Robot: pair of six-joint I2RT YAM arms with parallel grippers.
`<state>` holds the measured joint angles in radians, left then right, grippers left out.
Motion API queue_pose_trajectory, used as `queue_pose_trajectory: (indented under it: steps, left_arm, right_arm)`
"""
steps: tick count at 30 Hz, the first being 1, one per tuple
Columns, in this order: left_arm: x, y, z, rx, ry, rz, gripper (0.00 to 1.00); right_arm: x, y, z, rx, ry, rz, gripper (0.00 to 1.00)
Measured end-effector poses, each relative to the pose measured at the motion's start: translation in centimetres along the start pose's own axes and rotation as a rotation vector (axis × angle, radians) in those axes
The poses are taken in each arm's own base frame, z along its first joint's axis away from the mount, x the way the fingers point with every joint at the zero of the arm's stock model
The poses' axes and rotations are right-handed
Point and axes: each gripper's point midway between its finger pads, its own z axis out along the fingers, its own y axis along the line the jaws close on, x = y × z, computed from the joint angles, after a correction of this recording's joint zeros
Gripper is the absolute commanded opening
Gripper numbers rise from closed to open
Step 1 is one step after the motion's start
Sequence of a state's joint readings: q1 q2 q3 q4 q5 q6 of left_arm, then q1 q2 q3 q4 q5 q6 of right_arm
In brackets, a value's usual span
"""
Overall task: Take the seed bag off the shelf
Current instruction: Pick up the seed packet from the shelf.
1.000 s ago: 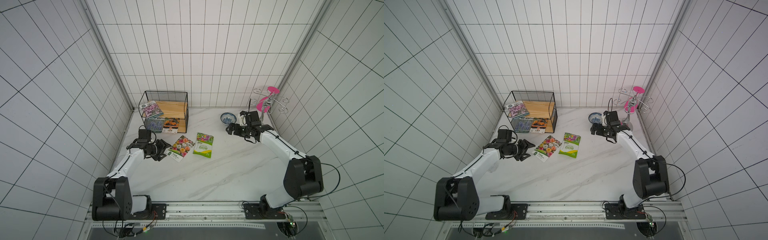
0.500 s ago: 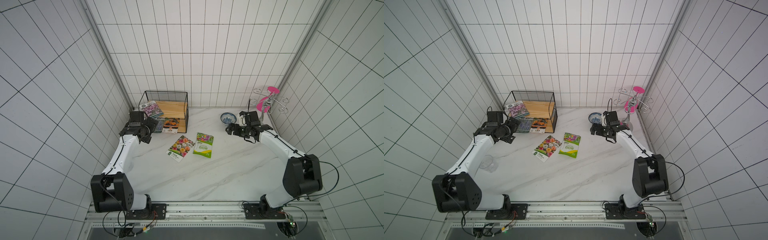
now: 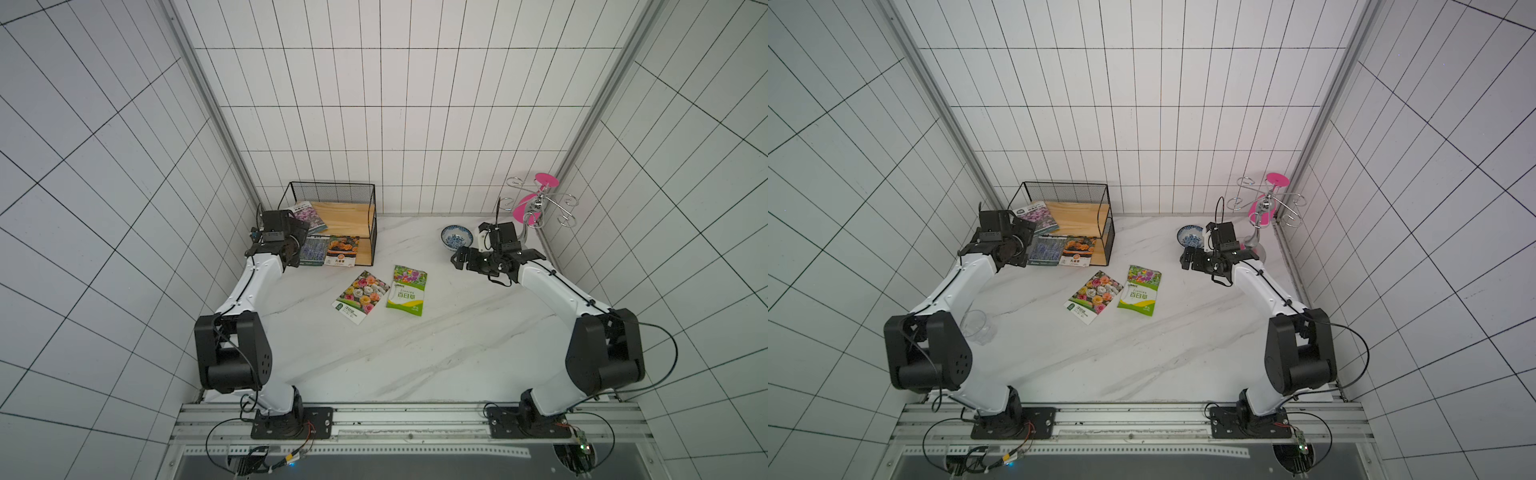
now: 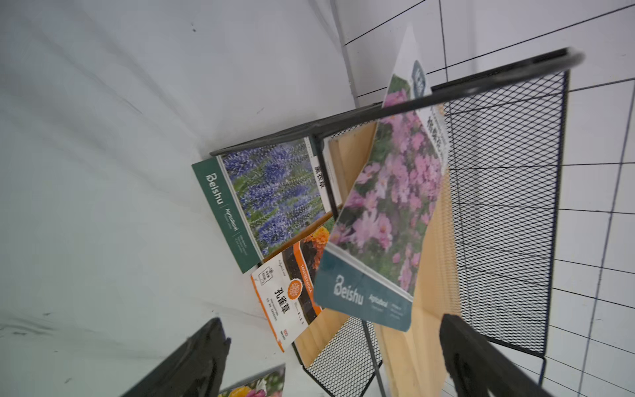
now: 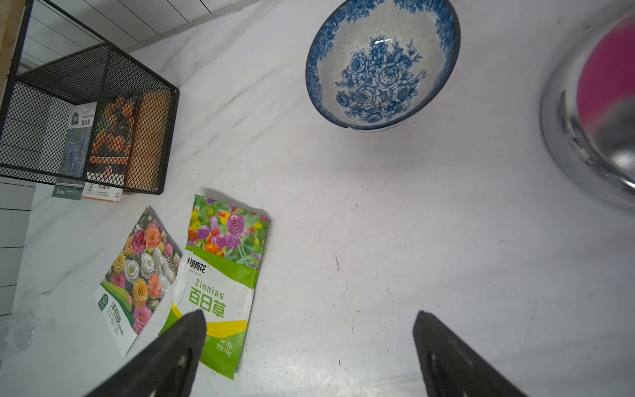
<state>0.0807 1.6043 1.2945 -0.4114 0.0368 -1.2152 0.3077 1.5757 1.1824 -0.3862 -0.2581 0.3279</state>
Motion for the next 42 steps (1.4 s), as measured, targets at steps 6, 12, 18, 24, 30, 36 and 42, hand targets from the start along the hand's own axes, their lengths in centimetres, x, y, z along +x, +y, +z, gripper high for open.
queue_pose_trajectory:
  steps: [6,12,18,24,30,36,42]
  left_arm:
    - [-0.5,-1.7,2.6,0.041,-0.004,-0.043,0.99]
    - [-0.4,-1.1,5.0,0.020,0.012,-0.061,0.98]
    - [-0.5,-1.2,5.6,0.026,0.020,-0.071,0.85]
    - [-0.7,-0.9,5.8,0.045,0.033,-0.092,0.62]
    - [-0.8,-0.3,5.8,0.051,0.051,-0.093,0.53]
    - [-0.8,-0.7,5.0,0.074,0.069,-0.087,0.34]
    - [-0.6,-0.7,4.9,0.078,0.092,-0.086,0.31]
  right_arm:
    - [0.0,0.0,0.0,0.000,0.000,-0.002,0.99]
    - [0.0,0.0,0.0,0.000,-0.001,-0.003,0.99]
    - [0.3,-0.2,0.0,0.006,0.005,-0.004,0.99]
    - [0.1,-0.1,-0.4,0.008,-0.008,-0.011,0.99]
    - [0.0,-0.1,-0.4,0.008,-0.010,-0.015,0.99]
    - [0.0,-0.1,-0.4,0.008,-0.010,-0.016,0.99]
    - [0.1,-0.2,-0.4,0.009,-0.008,-0.015,0.99]
